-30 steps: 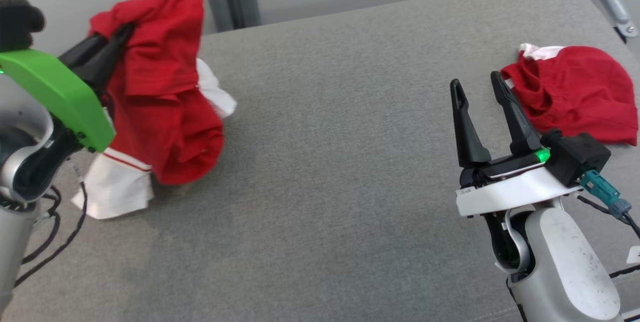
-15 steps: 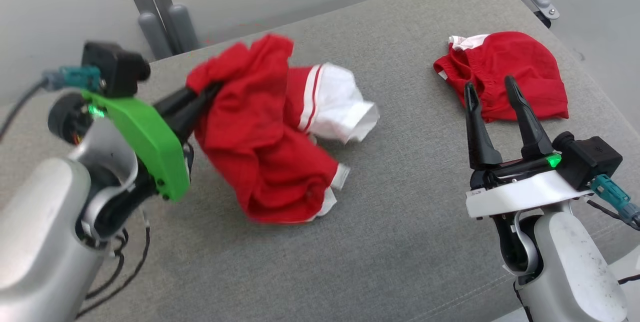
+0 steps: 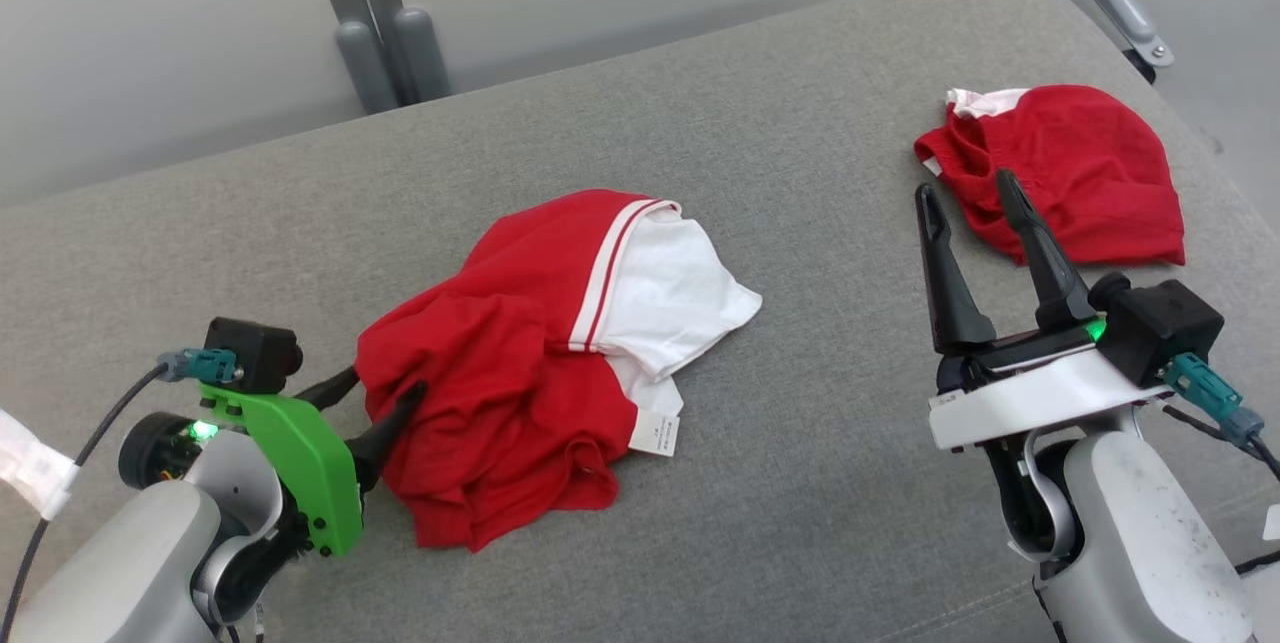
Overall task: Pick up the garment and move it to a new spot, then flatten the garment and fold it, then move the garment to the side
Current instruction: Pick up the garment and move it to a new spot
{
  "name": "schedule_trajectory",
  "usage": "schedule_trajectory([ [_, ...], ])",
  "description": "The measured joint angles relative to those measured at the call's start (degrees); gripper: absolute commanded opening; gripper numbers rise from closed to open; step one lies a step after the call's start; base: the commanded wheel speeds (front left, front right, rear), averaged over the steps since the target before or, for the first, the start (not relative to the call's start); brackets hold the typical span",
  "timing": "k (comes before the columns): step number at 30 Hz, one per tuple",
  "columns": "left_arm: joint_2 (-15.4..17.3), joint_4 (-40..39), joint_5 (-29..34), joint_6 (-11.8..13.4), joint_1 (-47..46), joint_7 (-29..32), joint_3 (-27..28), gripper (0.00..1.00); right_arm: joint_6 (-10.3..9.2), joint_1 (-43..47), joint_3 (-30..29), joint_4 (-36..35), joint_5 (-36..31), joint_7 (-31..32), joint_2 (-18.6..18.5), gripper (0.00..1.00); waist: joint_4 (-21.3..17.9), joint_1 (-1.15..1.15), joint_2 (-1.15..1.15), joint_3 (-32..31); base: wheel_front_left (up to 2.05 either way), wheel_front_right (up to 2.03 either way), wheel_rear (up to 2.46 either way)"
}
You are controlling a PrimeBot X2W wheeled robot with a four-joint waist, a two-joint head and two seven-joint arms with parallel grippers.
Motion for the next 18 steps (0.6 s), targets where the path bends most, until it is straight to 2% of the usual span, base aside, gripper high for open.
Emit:
schedule_trajectory([
  [3, 1.58, -1.41, 0.38, -0.01, -1.09, -2.82, -0.93, 1.0, -0.01, 0.89, 0.18, 0.92, 0.01, 0.0, -0.44, 1.0, 1.27, 0.0, 0.0, -1.03, 0.0, 0.0, 0.0],
  [7, 4.42, -4.28, 1.64, 0.63, -1.36, -7.05, 0.57, 1.0, -0.01, 2.39, -0.16, 1.74, -0.08, 0.0, -0.78, 1.0, 3.2, 0.0, 0.0, -2.43, 0.0, 0.0, 0.0],
  [10, 6.15, -8.35, 2.8, 4.63, -0.73, -11.58, 3.74, 1.0, -0.01, 3.66, -0.94, 2.15, -0.16, 0.0, -0.88, 1.0, 4.71, 0.0, 0.0, -3.32, 0.0, 0.0, 0.0],
  [13, 7.58, -12.12, 3.61, 10.49, 2.56, -15.97, 6.87, 1.0, 0.0, 4.92, -1.82, 2.58, -0.18, 0.0, -0.89, 1.0, 6.22, 0.0, 0.0, -4.04, 0.0, 0.0, 0.0],
  [16, 7.83, -15.8, 3.77, 16.3, 7.71, -20.97, 9.6, 1.0, -0.01, 6.3, -2.93, 2.9, -0.37, -0.01, -0.86, 1.0, 7.79, 0.0, 0.0, -4.6, 0.0, 0.0, 0.0],
  [18, 7.55, -17.77, 3.41, 18.89, 11.04, -23.37, 11.27, 1.0, -0.01, 6.94, -3.36, 3.04, -0.64, -0.01, -0.79, 1.0, 8.68, 0.0, 0.0, -4.85, 0.0, 0.0, 0.0],
])
